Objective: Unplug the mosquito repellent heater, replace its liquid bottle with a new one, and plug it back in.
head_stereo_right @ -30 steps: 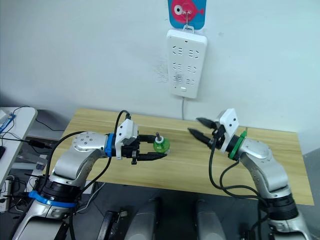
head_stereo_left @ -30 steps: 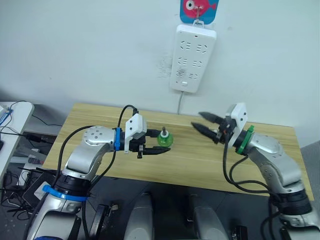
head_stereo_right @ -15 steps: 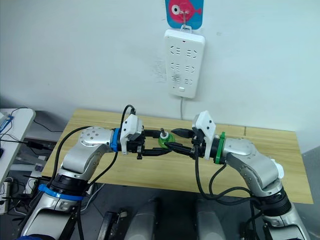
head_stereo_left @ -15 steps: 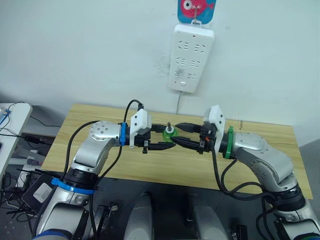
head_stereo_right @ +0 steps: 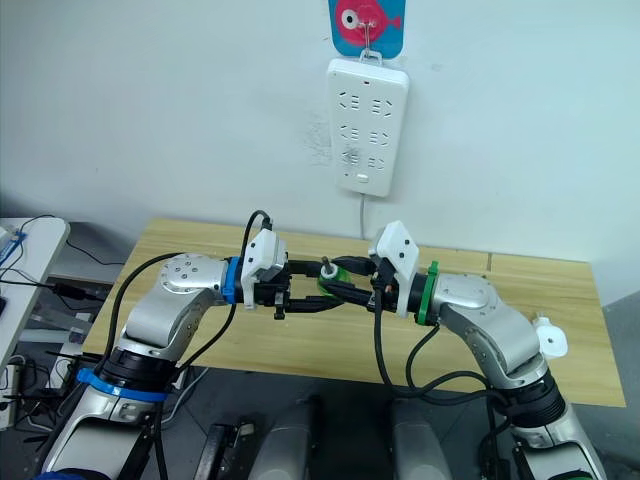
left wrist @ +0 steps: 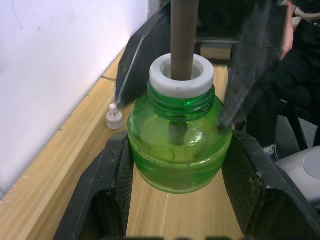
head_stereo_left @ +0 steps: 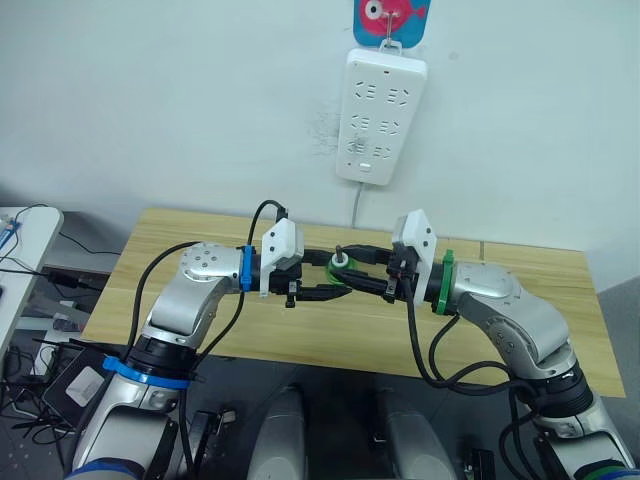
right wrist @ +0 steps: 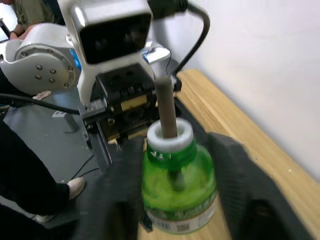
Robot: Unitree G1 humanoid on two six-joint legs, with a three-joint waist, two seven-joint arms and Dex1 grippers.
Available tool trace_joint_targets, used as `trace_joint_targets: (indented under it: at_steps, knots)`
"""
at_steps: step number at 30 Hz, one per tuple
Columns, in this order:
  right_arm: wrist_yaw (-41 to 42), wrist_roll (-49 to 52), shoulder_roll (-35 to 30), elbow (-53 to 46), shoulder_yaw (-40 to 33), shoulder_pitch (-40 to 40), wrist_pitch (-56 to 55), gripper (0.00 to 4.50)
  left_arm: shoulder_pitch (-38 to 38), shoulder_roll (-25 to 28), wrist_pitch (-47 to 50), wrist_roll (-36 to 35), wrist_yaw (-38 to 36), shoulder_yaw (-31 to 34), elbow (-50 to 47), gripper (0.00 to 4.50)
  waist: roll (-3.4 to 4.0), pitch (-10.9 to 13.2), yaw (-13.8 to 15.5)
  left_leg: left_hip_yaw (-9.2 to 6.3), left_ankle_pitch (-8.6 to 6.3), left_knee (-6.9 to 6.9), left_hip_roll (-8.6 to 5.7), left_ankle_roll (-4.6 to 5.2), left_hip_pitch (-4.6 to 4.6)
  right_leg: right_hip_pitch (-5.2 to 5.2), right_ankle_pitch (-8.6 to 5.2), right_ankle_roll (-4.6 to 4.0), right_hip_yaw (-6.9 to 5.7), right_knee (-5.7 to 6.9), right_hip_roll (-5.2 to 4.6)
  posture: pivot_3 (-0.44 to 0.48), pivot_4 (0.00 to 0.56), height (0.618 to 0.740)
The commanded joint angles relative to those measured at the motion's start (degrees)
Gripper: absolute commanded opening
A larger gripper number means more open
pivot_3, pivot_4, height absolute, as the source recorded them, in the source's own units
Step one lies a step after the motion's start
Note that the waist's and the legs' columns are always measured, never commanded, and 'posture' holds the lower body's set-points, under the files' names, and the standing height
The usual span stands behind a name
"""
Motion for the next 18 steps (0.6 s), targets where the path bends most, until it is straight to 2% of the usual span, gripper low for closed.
trace_joint_targets:
  at_steps: [1,5,8,12,18]
  knots:
    - [0.91,-0.16,0.43,-1.27,0.28,-0.53,-1.18,0.87,-0.29,-0.68,-0.47,-0.98,-0.06,-0.12,-2.6,2.2,0.0,0.0,0.0,0.0,0.0,0.0,0.0,0.0,0.0,0.0,0.0,0.0,0.0,0.0,0.0,0.102,0.281,0.74]
    - [0.84,0.08,0.59,-1.16,-0.7,-0.17,-1.22,0.87,-0.07,-1.03,-0.14,-0.99,0.42,0.08,-2.77,2.2,0.0,0.0,0.0,0.0,0.0,0.0,0.0,0.0,0.0,0.0,0.0,0.0,0.0,0.0,0.0,0.103,0.279,0.74]
    - [-1.77,1.7,1.66,-0.77,-3.97,0.54,0.15,0.87,0.51,-1.61,-0.3,-0.54,1.87,0.19,-2.95,3.17,0.0,0.0,0.01,0.0,0.0,0.0,0.0,0.0,0.0,0.0,0.0,0.0,0.01,0.0,0.0,0.105,0.279,0.74]
    - [-11.06,9.43,6.08,0.45,-14.79,1.07,7.88,0.87,1.78,-5.09,-0.65,-0.63,8.14,1.98,-4.61,4.42,-0.01,0.0,0.04,-0.01,0.0,0.01,0.0,0.0,0.0,0.01,0.01,-0.01,0.02,0.01,-0.09,0.106,0.28,0.74]
    - [-27.94,27.94,13.62,1.1,-30.29,1.53,19.59,0.87,3.79,-12.54,-5.42,1.87,20.03,3.77,-6.78,4.5,-0.01,-0.01,0.11,0.0,0.0,0.0,-0.03,-0.01,0.0,0.02,0.02,-0.02,0.02,0.02,-0.29,0.086,0.28,0.74]
